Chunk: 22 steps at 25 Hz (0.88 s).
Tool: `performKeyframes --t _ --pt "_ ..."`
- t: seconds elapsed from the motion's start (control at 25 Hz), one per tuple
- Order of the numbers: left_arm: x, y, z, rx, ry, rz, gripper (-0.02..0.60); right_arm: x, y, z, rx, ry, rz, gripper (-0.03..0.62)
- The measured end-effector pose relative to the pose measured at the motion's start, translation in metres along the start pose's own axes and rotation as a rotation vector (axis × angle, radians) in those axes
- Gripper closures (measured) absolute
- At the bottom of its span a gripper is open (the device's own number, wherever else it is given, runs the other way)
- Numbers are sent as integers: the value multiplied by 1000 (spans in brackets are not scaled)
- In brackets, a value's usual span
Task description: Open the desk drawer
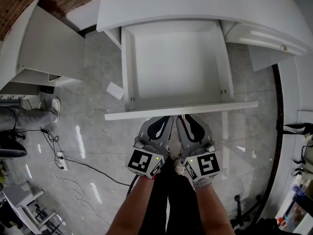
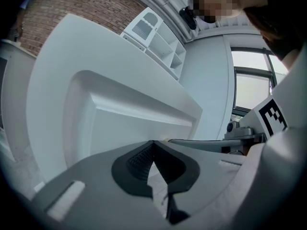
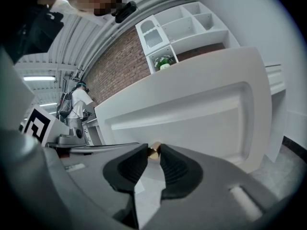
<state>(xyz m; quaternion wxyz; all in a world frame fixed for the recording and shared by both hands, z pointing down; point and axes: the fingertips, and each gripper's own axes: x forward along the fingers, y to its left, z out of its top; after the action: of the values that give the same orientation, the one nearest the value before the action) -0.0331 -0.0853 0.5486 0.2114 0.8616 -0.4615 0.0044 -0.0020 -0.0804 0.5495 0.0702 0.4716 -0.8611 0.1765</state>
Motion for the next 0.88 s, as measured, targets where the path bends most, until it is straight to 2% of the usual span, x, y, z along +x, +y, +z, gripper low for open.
performKeyframes --t 0.2,0.48,0.56,0.64,0.8,0.88 --pt "-4 4 -1 -12 -6 9 580 0 0 0 3 -4 -5 516" --pt "-17 9 11 5 2 20 580 -15 4 14 -46 0 67 484" --pt "-22 7 18 9 6 15 580 -24 5 24 -40 -17 57 513" --pt "-26 4 26 23 5 1 580 -30 6 37 -52 -32 55 581" --pt "-39 -3 49 62 1 -25 580 -44 10 70 -102 -48 80 591" --pt "-50 -3 65 51 -15 -18 580 -53 11 87 -122 -53 81 592"
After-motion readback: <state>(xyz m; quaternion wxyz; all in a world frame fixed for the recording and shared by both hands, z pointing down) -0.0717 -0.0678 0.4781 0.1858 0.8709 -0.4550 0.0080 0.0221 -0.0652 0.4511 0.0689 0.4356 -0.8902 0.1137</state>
